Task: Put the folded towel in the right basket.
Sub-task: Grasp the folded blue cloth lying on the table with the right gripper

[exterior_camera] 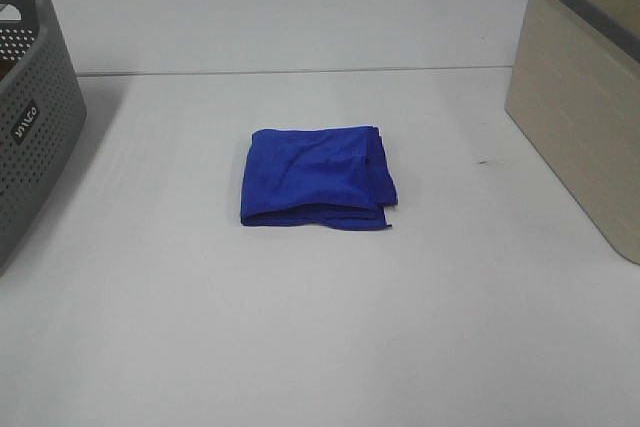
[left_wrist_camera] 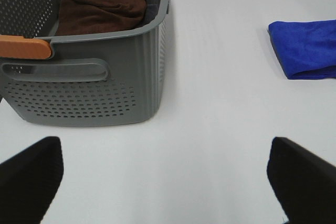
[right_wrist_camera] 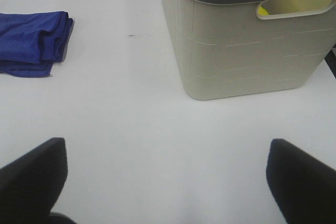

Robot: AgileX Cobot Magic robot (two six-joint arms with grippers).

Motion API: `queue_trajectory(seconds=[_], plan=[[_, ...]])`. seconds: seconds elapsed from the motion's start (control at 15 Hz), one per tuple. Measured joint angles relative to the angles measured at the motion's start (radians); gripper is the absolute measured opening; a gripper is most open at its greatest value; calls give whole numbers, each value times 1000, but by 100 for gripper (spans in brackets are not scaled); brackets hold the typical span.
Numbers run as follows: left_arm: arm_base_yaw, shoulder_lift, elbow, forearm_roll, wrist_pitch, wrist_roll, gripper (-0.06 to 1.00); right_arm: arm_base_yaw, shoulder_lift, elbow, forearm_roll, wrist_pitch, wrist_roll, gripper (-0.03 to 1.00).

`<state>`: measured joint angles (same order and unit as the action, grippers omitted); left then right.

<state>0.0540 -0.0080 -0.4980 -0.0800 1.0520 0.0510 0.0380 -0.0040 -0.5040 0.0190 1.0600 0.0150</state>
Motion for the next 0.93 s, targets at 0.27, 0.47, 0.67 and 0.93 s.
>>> queue_trajectory(seconds=[0.27, 0.47, 0.67, 0.93], plan=[[0, 0, 0, 0, 0, 0, 98, 0, 0, 0, 0, 0, 0, 98], [0, 0, 0, 0, 0, 0, 98, 0, 0, 0, 0, 0, 0, 98], [0, 0, 0, 8, 0, 0, 98, 0, 0, 0, 0, 0, 0, 98], [0, 0, 0, 10, 0, 0, 98, 0, 0, 0, 0, 0, 0, 98]])
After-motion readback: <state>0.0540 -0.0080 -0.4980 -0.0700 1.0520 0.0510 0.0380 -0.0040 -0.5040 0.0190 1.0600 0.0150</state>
